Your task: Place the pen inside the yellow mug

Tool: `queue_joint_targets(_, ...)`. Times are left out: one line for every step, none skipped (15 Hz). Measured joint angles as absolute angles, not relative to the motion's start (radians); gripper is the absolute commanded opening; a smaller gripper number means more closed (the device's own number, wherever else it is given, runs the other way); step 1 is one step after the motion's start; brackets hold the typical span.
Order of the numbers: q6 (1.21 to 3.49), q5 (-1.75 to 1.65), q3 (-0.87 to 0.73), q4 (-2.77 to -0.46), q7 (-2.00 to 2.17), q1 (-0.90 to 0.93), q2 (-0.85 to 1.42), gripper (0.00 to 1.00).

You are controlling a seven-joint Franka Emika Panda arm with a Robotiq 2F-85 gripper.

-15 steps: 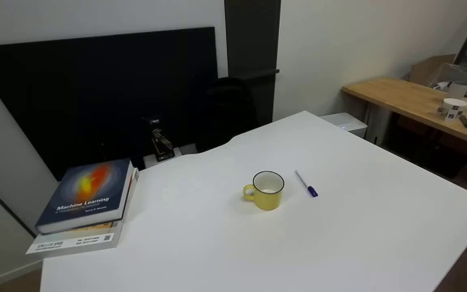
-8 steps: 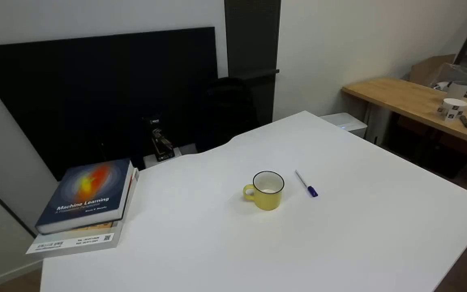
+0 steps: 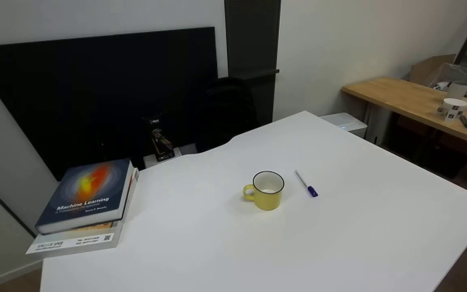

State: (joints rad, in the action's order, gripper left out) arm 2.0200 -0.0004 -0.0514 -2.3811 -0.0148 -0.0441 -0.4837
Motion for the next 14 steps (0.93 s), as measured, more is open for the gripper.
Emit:
queue_joint_targets(2.02,-0.001,-0.052,-2.386,-0.015,-0.047,-0.481,1.0)
queue_joint_targets(2.021,-0.002,-0.054,-2.393,-0.015,-0.052,-0.476,1.0)
queue_joint_targets(2.021,-0.002,-0.058,-2.404,-0.015,-0.058,-0.472,1.0)
queue_joint_targets(2.022,-0.002,-0.064,-2.416,-0.017,-0.065,-0.465,1.0)
queue_joint_targets(2.025,-0.002,-0.071,-2.43,-0.021,-0.072,-0.457,1.0)
queue_joint_targets(2.037,-0.002,-0.08,-2.447,-0.022,-0.079,-0.448,1.0)
queue_joint_targets(2.057,0.0,-0.091,-2.464,-0.024,-0.086,-0.438,1.0)
queue_joint_targets(2.078,0.001,-0.103,-2.479,-0.029,-0.092,-0.428,1.0)
queue_joint_targets(2.1,0.003,-0.116,-2.493,-0.036,-0.099,-0.416,1.0)
queue_joint_targets(2.125,0.003,-0.129,-2.505,-0.044,-0.105,-0.403,1.0)
queue_joint_targets(2.149,0.003,-0.14,-2.514,-0.052,-0.112,-0.387,1.0)
queue_joint_targets(2.173,0.003,-0.152,-2.519,-0.063,-0.118,-0.367,1.0)
queue_joint_targets(2.197,0.005,-0.163,-2.522,-0.075,-0.123,-0.345,1.0)
queue_joint_targets(2.22,0.011,-0.174,-2.522,-0.089,-0.126,-0.32,1.0)
